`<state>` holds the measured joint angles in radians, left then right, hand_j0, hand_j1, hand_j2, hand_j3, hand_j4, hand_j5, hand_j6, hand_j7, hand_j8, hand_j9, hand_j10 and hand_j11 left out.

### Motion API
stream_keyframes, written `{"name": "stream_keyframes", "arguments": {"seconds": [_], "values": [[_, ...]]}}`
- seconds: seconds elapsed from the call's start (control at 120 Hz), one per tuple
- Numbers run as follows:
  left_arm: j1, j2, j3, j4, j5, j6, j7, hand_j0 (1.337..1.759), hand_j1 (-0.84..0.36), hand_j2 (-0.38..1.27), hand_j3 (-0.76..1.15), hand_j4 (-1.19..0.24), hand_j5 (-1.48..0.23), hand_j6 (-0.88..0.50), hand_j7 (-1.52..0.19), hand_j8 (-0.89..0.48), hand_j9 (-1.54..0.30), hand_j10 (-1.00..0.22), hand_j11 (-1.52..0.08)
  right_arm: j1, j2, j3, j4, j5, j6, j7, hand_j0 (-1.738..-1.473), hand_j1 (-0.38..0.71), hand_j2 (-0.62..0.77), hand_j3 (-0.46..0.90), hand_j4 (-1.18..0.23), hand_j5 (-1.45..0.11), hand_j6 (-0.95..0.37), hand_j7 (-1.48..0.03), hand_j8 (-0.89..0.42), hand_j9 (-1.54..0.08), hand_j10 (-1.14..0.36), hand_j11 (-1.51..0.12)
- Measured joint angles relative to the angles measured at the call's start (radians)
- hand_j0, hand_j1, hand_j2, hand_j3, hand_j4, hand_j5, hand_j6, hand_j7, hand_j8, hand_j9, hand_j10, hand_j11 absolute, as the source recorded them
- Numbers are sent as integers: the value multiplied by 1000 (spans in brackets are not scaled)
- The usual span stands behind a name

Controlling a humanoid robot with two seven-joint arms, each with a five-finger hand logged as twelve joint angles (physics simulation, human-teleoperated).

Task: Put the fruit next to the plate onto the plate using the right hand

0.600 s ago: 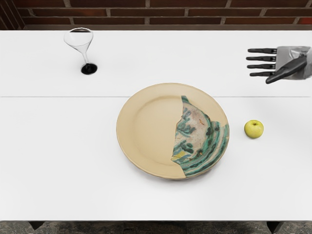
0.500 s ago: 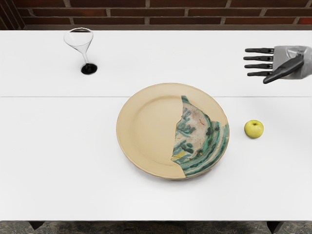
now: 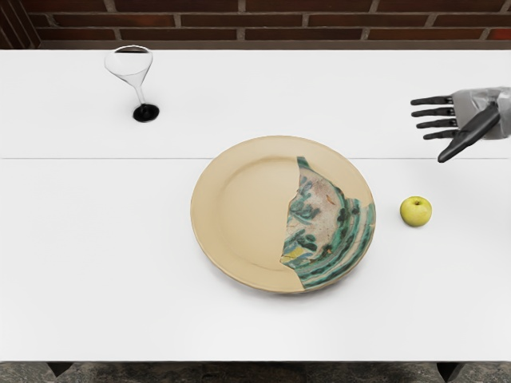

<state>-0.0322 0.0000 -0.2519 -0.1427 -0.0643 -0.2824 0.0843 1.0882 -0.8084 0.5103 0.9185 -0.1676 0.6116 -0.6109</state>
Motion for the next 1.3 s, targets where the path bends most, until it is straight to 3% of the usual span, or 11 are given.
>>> {"name": "stream_keyframes", "arguments": {"seconds": [0.133,0.383,0.567,0.7,0.925,1.108,1.3], "values": [[0,0,0,0,0,0,0,1658,349,0,0,0,0,0,0,0,0,0,0,96,-12,-53,122,-179,0,0,-1658,-349,0,0,-1,0,0,0,0,0,0,0],[0,0,1,1,0,0,0,1658,349,0,0,0,0,0,0,0,0,0,0,383,-32,-465,261,-282,-25,0,-1658,-349,0,0,-3,0,-3,0,-3,0,-2,0],[0,0,2,3,0,0,0,1658,349,0,0,0,0,0,0,0,0,0,0,453,-13,-597,319,-297,-63,0,-1658,-349,-1,0,-3,0,-4,0,-4,0,-2,0],[0,0,1,3,0,0,0,1658,349,0,0,0,0,0,0,0,0,0,0,466,-37,-619,402,-358,-94,0,-1658,-349,0,0,-4,0,-5,0,-4,0,-3,0],[0,0,1,3,0,0,0,1658,349,0,0,0,0,0,0,0,0,0,0,435,-73,-632,580,-443,-352,0,-1658,-349,0,0,-4,-1,-6,0,-4,0,-3,0],[0,0,2,3,0,0,0,1658,349,0,0,0,0,0,0,0,0,0,0,366,-96,-648,701,-528,-520,0,-1658,-342,-1,0,-11,-9,-12,-8,-11,-9,-10,-8],[0,0,1,3,0,0,0,1658,349,0,0,0,0,0,0,0,0,0,0,249,-102,-663,758,-653,-693,0,-1658,-232,-18,0,-104,-129,-106,-129,-105,-129,-103,-129]]}}
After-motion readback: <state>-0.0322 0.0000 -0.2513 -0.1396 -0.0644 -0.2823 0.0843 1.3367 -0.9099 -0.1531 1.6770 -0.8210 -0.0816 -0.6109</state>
